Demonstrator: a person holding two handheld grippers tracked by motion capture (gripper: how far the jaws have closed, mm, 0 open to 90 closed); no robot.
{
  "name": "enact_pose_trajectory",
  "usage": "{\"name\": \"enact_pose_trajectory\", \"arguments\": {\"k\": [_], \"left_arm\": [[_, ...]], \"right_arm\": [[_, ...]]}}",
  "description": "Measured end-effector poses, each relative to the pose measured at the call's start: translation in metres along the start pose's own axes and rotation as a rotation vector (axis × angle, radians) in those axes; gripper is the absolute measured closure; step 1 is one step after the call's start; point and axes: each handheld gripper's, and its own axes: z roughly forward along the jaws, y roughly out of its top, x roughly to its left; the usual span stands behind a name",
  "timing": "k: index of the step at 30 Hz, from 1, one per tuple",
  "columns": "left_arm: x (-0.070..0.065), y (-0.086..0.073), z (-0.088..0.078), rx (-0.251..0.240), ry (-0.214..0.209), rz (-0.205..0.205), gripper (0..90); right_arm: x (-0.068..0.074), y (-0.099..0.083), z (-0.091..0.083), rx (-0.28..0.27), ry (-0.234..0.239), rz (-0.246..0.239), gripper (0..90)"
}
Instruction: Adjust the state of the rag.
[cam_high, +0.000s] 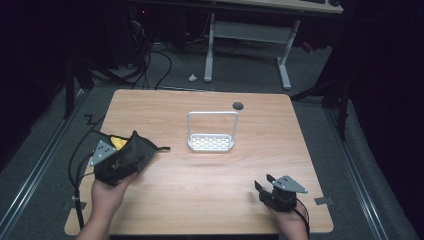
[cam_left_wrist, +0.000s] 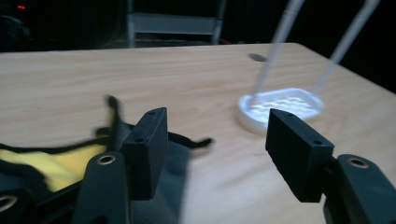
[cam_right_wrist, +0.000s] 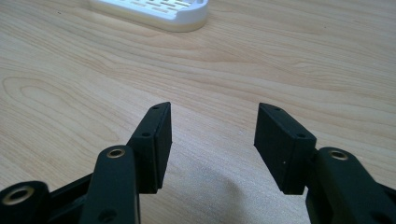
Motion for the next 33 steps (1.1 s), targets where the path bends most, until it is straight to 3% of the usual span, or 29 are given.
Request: {"name": "enact_pose_trajectory", "arguments": {"k": [1,2,3,8,11,12,15,17,19,21,24,29,33], "left_arm": [[0.007,0.004,0.004,0.015,0.028,0.003,39.8],[0.021,0.006,0.011,0.039,0.083,0.006,39.7],[0.021,0.006,0.011,0.039,0.083,0.006,39.7],[0.049,-0.004,0.027,0.143,0.165,-0.036,36.6],[0.063,-0.012,0.034,0.205,0.183,-0.091,31.9],[0.071,-0.019,0.040,0.251,0.171,-0.143,26.3],[0.075,-0.024,0.043,0.282,0.181,-0.163,23.1],[0.079,-0.029,0.051,0.357,0.178,-0.197,16.2],[0.078,-0.034,0.057,0.402,0.185,-0.187,14.4],[0.077,-0.035,0.059,0.407,0.188,-0.172,14.2],[0.076,-0.036,0.060,0.422,0.196,-0.156,18.9],[0.071,-0.036,0.057,0.433,0.192,-0.096,49.5],[0.060,-0.036,0.053,0.428,0.165,-0.077,60.2]], "right_arm": [[0.000,0.000,0.000,0.000,0.000,0.000,46.9],[0.000,0.000,-0.001,0.001,-0.002,0.002,46.9],[0.000,0.000,-0.001,0.001,-0.002,0.002,46.9],[-0.002,0.000,-0.002,-0.001,-0.002,0.011,46.9],[-0.002,0.000,-0.002,0.000,0.000,0.008,46.9],[-0.002,0.000,-0.001,0.001,0.001,0.008,47.0],[-0.001,0.000,-0.001,0.001,0.002,0.003,47.0],[0.000,0.000,-0.001,0.002,0.003,-0.004,47.0],[0.000,0.000,-0.001,0.003,0.003,-0.006,47.0],[0.000,0.000,-0.001,0.002,0.003,-0.008,47.0],[0.000,0.000,-0.001,0.002,0.004,-0.009,47.0],[0.001,0.000,-0.001,0.004,0.007,-0.010,47.0],[0.001,0.000,-0.001,0.002,0.009,-0.015,47.0]]}}
